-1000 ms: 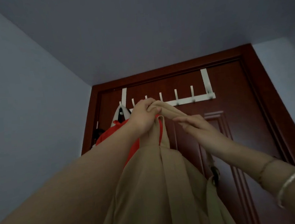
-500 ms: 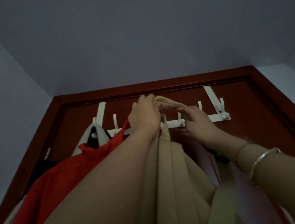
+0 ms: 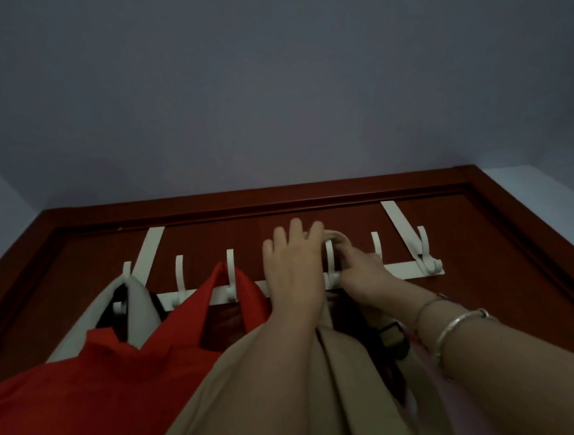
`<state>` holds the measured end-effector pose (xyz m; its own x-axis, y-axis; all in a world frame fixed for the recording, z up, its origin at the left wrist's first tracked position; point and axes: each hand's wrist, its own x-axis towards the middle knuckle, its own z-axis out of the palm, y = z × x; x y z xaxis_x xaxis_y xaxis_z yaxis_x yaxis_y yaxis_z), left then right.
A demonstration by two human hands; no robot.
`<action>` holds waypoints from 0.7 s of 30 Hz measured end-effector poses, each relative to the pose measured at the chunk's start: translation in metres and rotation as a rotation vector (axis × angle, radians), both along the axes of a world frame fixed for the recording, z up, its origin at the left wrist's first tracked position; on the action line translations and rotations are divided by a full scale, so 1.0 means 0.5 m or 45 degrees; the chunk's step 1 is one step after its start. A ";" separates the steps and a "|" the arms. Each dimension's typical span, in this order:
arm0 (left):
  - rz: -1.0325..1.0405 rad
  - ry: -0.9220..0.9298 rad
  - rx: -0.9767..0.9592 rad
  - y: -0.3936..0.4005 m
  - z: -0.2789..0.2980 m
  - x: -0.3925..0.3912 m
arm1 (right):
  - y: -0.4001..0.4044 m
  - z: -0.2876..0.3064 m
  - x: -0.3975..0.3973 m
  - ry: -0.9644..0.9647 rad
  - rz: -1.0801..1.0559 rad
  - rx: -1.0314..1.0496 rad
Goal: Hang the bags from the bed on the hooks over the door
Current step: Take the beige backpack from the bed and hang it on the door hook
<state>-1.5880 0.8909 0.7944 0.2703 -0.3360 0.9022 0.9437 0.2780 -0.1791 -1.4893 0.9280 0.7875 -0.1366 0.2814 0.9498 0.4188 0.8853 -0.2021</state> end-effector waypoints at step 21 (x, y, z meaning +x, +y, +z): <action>0.077 -0.203 -0.283 -0.098 -0.211 0.060 | -0.045 -0.218 0.103 0.004 0.472 0.003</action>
